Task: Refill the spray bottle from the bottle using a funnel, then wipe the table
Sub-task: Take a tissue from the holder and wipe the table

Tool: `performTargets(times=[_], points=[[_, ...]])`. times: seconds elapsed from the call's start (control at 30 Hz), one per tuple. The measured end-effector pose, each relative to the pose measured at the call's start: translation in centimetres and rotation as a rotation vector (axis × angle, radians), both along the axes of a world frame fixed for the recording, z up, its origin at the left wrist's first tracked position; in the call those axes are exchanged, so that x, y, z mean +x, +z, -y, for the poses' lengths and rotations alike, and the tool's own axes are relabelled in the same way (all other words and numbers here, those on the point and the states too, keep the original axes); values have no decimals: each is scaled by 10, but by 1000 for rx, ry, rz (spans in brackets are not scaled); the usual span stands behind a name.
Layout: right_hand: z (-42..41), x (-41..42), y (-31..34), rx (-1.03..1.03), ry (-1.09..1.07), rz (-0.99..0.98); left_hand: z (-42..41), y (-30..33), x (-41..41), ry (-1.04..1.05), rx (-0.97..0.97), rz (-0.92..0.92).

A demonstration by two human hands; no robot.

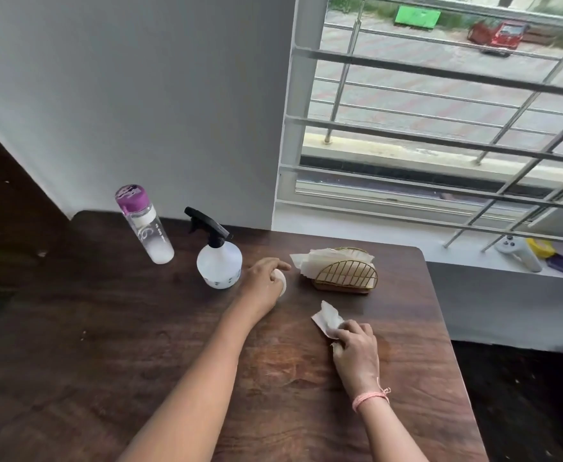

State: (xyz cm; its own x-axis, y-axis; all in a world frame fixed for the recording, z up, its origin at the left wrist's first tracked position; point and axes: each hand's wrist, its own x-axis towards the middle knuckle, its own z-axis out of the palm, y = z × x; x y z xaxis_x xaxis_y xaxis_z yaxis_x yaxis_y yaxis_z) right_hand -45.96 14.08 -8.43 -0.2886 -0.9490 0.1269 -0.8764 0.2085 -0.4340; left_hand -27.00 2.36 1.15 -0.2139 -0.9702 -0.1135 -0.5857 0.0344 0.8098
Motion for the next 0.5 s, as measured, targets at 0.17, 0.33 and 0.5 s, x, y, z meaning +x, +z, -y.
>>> performTargets(times=[0.17, 0.33, 0.5], points=[[0, -10, 9, -33, -120, 131, 1, -2, 0, 25, -14, -21], [-1, 1, 6, 149, -84, 143, 3, 0, -3, 22, -18, -18], [-9, -8, -2, 10, -98, 143, 5, 2, -7, 16, -32, -36]])
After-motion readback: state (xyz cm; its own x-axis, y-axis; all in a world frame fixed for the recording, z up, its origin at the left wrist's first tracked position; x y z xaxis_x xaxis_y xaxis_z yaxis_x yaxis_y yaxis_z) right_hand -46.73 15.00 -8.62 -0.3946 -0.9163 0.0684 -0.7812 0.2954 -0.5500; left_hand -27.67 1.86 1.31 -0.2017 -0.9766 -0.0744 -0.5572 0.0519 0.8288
